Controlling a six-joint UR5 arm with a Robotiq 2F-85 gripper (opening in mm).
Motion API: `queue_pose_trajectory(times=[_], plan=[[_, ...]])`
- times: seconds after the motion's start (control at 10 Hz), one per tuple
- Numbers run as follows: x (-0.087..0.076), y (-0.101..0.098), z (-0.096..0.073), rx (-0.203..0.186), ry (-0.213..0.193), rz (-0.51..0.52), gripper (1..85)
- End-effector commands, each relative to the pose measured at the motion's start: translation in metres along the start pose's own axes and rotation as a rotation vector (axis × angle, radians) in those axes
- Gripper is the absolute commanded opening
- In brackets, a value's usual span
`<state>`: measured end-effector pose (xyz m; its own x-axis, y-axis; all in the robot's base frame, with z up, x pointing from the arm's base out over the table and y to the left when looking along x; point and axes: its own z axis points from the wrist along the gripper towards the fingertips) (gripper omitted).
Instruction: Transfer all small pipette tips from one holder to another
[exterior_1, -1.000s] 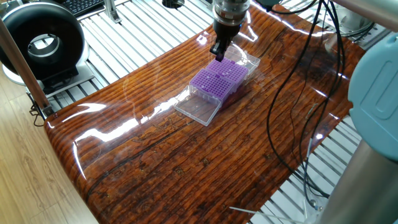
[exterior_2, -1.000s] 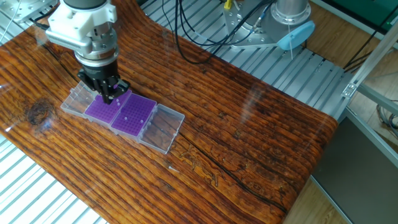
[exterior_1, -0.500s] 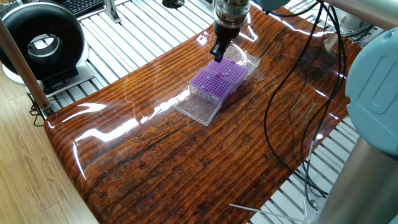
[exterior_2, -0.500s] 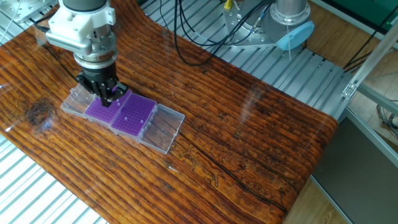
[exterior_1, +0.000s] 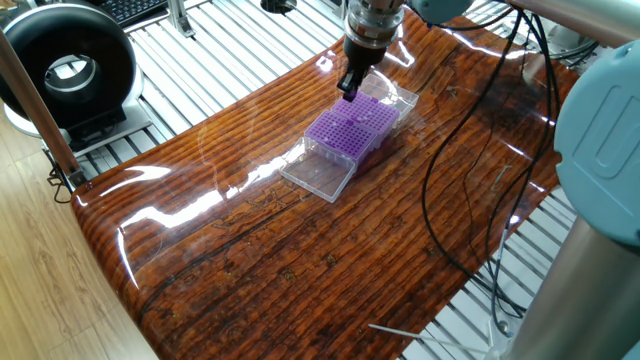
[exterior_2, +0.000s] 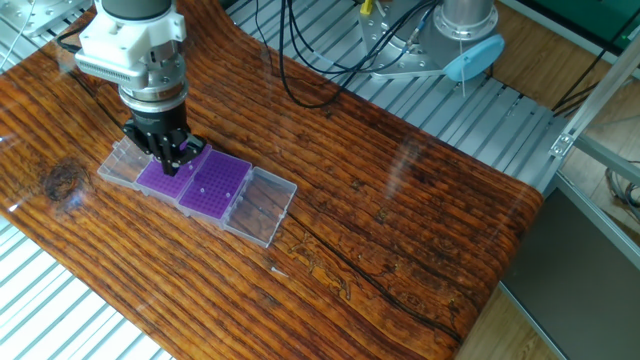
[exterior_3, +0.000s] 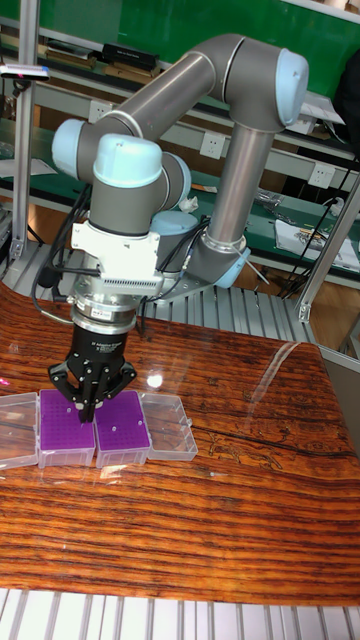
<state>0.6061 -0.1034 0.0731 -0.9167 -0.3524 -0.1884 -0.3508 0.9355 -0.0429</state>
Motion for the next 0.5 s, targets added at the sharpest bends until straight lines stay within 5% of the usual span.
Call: queue_pose_trajectory(times=[0.0,0.4], plan=[[-0.0028,0.0010,0.0034,-0.014,-0.025,0.004,1.3],[-0.0034,0.0006,0.0041,-0.018,-0.039,0.001,1.3]])
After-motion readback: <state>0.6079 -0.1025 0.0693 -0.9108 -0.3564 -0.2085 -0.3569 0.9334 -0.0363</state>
